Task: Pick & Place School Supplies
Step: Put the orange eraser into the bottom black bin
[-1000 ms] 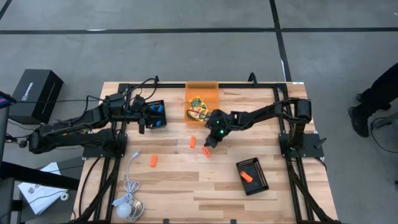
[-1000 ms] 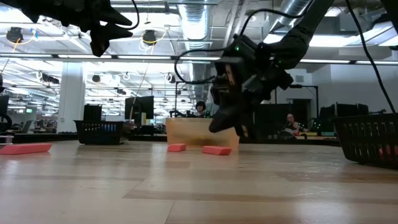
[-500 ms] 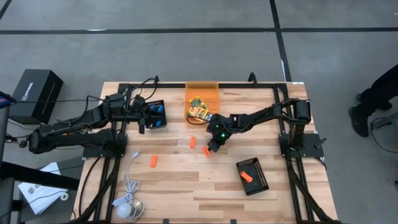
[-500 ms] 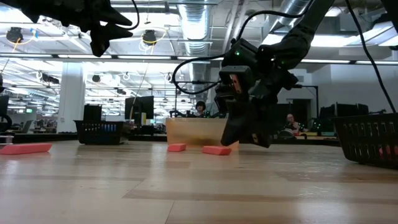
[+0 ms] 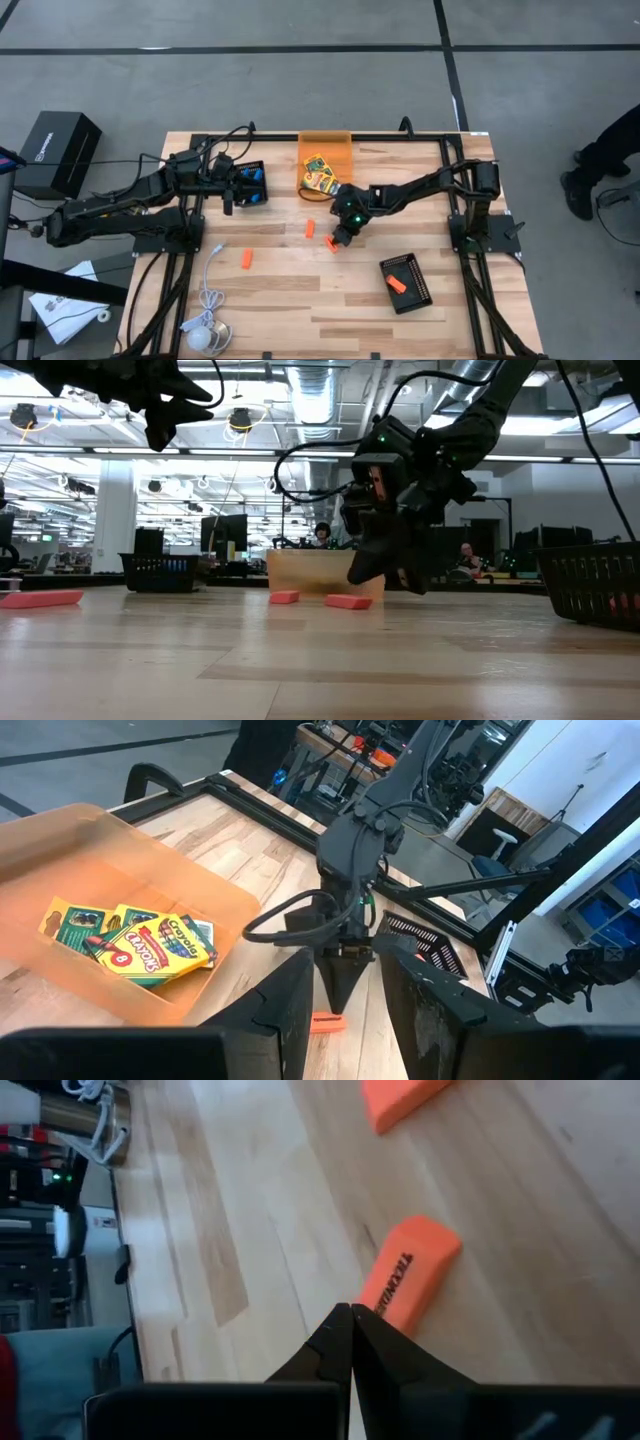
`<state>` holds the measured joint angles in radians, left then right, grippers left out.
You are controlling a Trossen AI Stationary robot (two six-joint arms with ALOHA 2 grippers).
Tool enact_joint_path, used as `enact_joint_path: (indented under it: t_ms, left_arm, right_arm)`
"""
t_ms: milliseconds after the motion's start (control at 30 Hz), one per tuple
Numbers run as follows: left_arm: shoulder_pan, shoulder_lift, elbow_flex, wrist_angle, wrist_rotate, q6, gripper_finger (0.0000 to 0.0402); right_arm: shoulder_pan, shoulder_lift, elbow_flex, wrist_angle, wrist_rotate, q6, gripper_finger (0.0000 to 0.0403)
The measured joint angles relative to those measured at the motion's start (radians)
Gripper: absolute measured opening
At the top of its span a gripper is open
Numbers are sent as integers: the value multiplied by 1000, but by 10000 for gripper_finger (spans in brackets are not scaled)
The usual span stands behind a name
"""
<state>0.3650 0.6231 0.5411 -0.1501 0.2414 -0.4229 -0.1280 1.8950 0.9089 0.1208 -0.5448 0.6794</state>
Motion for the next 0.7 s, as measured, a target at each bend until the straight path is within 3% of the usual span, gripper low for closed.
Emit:
enact_joint_path:
  t_ms: [133,433,700]
  left_arm:
    - [0,0,0,0,0,0,117]
    - [0,0,0,0,0,0,117]
    - [0,0,-1,0,0,0,117]
  right_arm:
    - [5,48,5,52,-36,42,0]
    - [11,86,34,69,-8,64,0]
    - [-27,58,33,-52,-9,24,0]
